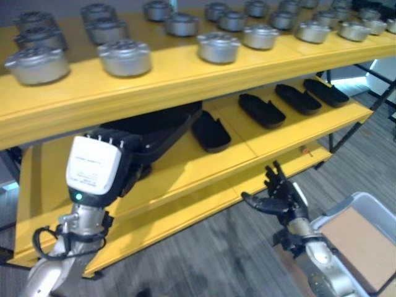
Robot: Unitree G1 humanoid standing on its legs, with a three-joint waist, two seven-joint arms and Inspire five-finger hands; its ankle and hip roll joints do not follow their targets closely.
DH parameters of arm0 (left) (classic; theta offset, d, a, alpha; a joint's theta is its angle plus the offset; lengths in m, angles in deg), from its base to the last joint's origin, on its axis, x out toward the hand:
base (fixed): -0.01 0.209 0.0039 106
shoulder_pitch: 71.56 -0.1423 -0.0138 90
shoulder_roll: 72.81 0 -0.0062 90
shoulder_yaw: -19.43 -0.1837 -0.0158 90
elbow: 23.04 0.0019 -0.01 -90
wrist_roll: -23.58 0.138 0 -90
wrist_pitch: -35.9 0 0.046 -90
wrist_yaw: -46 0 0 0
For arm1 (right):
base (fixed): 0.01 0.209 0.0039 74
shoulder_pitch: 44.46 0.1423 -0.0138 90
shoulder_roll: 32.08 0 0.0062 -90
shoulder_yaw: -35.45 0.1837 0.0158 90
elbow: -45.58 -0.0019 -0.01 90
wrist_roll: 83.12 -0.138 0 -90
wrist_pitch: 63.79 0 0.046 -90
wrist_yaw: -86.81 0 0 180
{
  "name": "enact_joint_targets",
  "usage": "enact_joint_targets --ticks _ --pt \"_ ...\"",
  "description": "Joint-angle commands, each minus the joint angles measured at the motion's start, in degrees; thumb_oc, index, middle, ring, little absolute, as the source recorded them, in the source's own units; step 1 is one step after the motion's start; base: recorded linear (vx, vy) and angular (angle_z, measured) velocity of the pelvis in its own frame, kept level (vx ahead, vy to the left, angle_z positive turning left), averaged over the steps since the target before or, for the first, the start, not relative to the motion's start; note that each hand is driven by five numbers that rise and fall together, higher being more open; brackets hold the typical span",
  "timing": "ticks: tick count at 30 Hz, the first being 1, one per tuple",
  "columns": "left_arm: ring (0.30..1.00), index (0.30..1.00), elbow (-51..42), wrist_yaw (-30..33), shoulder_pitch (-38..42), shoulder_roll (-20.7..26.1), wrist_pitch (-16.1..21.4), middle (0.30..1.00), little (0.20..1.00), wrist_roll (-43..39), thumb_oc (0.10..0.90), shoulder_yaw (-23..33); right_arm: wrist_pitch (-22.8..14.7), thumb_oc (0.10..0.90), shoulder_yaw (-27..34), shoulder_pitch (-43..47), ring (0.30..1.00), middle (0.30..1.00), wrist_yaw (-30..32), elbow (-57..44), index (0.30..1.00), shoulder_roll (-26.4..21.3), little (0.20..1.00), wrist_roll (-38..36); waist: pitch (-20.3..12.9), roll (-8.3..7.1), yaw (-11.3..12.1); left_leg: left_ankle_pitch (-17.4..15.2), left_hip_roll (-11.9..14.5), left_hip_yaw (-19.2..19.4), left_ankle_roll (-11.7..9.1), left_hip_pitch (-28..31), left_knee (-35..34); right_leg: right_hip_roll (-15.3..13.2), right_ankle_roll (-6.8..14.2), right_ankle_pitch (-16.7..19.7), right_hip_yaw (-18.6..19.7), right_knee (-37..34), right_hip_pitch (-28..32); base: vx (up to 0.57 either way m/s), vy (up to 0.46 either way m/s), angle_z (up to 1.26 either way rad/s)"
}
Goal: Move parts from the plastic box to the shelf.
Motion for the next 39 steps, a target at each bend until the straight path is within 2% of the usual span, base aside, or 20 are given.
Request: enact_joint_targets --ticks 1,4,5,10,16,28,32,33,35,36,37,38,39 --pt "0.300 0.300 -5.33 6.28 5.68 0.98 -2.11 0.300 0.300 -3.78 0.400 7.29 -7.04 0.900 0.57 2.83 1.000 1.000 -1.64 -5.75 1.000 1.60 1.000 -0.85 -5.61 -0.58 1.25 0.21 2.06 0.59 -0.50 2.56 -6.05 2.31 -0.44 -2.26 0.62 3.63 -6.46 0.06 0.267 0.95" --pt "0.300 0.300 -4.84 6.31 7.34 1.11 -1.98 0.300 0.300 -4.56 0.400 5.46 -7.42 0.900 1.07 2.36 1.000 1.000 -0.72 -6.09 1.000 2.60 1.000 1.20 -5.45 -1.58 1.72 -0.98 -0.18 0.75 0.14 2.17 -5.62 -0.57 1.27 -0.54 -1.39 3.87 -4.51 0.09 0.265 0.82" --pt "0.300 0.300 -4.88 6.66 8.52 1.26 -1.56 0.300 0.300 -4.60 0.400 4.68 -7.29 0.900 0.63 2.24 1.000 1.000 -0.81 -6.21 1.000 3.63 1.000 1.27 -5.17 -2.31 2.26 -2.46 -1.91 0.60 0.71 2.02 -4.56 -2.40 2.42 0.77 -2.23 2.94 -2.89 0.09 0.309 0.97" --pt "0.300 0.300 -4.97 7.26 8.31 2.22 -1.87 0.300 0.300 -4.05 0.400 4.62 -6.14 0.900 -0.92 2.18 1.000 1.000 -1.80 -5.86 1.000 5.07 1.000 2.20 -5.49 -4.27 2.89 -6.71 -7.16 -0.09 3.43 2.45 -3.77 -5.79 5.40 4.99 -2.16 1.38 -1.19 0.08 0.221 0.32" --pt "0.300 0.300 -6.00 7.01 6.56 2.52 -2.00 0.300 0.300 -3.43 0.400 6.17 -4.94 0.900 -2.25 2.12 1.000 1.000 -2.34 -5.62 1.000 6.61 1.000 3.16 -6.32 -6.31 3.85 -8.66 -11.32 -0.18 5.79 4.09 -5.62 -7.53 7.84 9.25 -1.96 -0.76 0.05 0.07 0.124 0.08" --pt "0.300 0.300 -6.41 6.16 0.99 0.41 -2.58 0.300 0.300 -3.04 0.400 9.65 -3.60 0.900 -3.38 1.97 1.000 1.000 -3.40 -5.36 1.000 6.84 1.000 4.25 -7.20 -7.81 5.33 -10.45 -13.10 -0.06 7.09 4.86 -5.70 -7.92 8.79 12.56 -2.20 -2.82 0.87 0.02 0.023 -0.02" --pt "0.300 0.300 -5.78 6.22 -0.90 0.11 -2.66 0.300 0.300 -3.73 0.400 10.65 -3.44 0.900 -3.85 2.87 1.000 1.000 -3.61 -5.33 1.000 6.99 1.000 4.81 -6.00 -8.85 6.68 -12.90 -14.06 -0.46 8.51 4.33 -2.40 -9.13 8.89 14.97 -1.50 -1.50 0.79 0.04 0.084 0.01" --pt "0.300 0.300 -5.81 6.14 -1.19 0.09 -2.36 0.300 0.300 -4.23 0.400 10.67 -3.42 0.900 -4.06 3.21 1.000 1.000 -3.57 -5.20 1.000 7.18 1.000 5.02 -5.35 -8.99 7.04 -14.18 -14.81 -0.79 9.48 4.10 -0.96 -9.94 8.89 16.10 -0.80 -0.15 0.49 0.03 0.123 0.05" --pt "0.300 0.300 -5.83 6.15 -1.18 0.16 -2.24 0.300 0.300 -4.45 0.400 10.67 -3.56 0.900 -4.32 3.44 1.000 1.000 -3.46 -5.07 1.000 7.40 1.000 5.01 -5.01 -9.03 7.30 -15.00 -15.30 -0.80 10.08 4.01 -0.12 -10.65 8.89 16.79 -0.42 1.21 0.07 0.03 0.167 0.05" --pt "0.300 0.300 -5.78 5.99 -0.46 0.21 -2.21 0.300 0.300 -5.05 0.400 10.20 -3.56 0.900 -4.84 3.84 1.000 1.000 -3.25 -4.73 1.000 8.06 1.000 4.91 -4.02 -8.79 7.28 -16.20 -16.42 -1.30 11.58 4.15 0.88 -12.23 8.89 19.02 1.50 6.41 -1.75 0.03 0.199 0.05" --pt "0.300 0.300 -5.73 5.99 -0.36 0.22 -2.21 0.300 0.300 -5.07 0.400 10.18 -3.57 0.900 -4.83 3.93 1.000 1.000 -3.24 -4.69 1.000 8.07 1.000 4.92 -3.93 -8.87 7.40 -16.28 -16.58 -1.19 11.73 4.12 0.94 -12.49 8.89 19.00 1.80 6.81 -2.07 0.02 0.347 0.19" --pt "0.300 0.300 -5.94 5.34 0.94 0.45 -1.72 0.300 0.300 -5.83 0.400 8.67 -3.57 0.900 -5.17 3.67 1.000 1.000 -3.19 -5.06 1.000 8.36 1.000 4.74 -2.65 -7.87 6.29 -16.08 -17.22 -2.26 12.91 4.59 0.68 -12.88 8.80 20.33 4.43 13.12 -4.14 0.00 0.261 0.31" --pt "0.300 0.300 -5.79 5.36 1.54 0.39 -1.72 0.300 0.300 -6.01 0.400 8.05 -3.68 0.900 -5.28 3.49 1.000 1.000 -3.18 -5.22 1.000 8.40 1.000 4.53 -2.12 -7.29 5.98 -16.14 -17.33 -2.59 13.26 5.19 0.25 -13.05 8.66 19.37 5.53 15.92 -6.24 0.00 0.249 0.40"
